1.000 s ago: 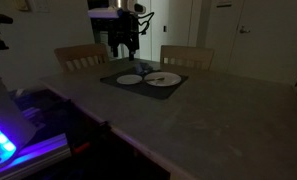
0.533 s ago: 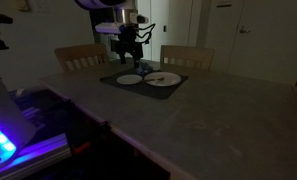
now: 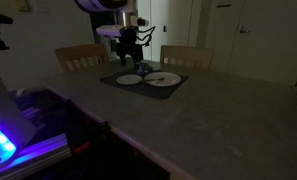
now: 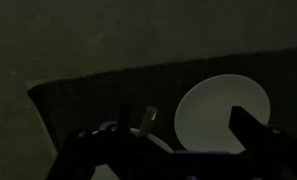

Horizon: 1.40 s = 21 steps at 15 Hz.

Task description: Pick the spoon and put it on the table mat

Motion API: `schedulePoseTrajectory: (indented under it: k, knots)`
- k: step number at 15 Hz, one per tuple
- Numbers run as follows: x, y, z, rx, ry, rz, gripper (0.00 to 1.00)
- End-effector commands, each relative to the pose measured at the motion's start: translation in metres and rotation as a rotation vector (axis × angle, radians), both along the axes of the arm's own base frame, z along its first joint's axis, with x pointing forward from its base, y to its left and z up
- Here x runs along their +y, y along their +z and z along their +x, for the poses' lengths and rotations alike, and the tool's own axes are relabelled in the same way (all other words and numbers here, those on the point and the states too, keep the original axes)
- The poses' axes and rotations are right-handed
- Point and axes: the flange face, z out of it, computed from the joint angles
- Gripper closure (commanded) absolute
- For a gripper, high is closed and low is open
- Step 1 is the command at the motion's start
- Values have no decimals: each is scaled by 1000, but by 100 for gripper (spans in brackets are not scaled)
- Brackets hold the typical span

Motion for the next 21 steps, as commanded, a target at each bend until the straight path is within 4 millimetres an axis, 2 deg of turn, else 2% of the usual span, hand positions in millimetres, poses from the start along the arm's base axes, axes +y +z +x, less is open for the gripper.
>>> schedulePoseTrajectory:
  k: [1,4,12,21]
  knots:
    - [-1,-11,3,30,17,5,0]
    - [-7,-16,5,28,-11,17,0]
    - [-20,-54,10,61,-139,112,0]
    - [-33,-82,38,71,-100,121,0]
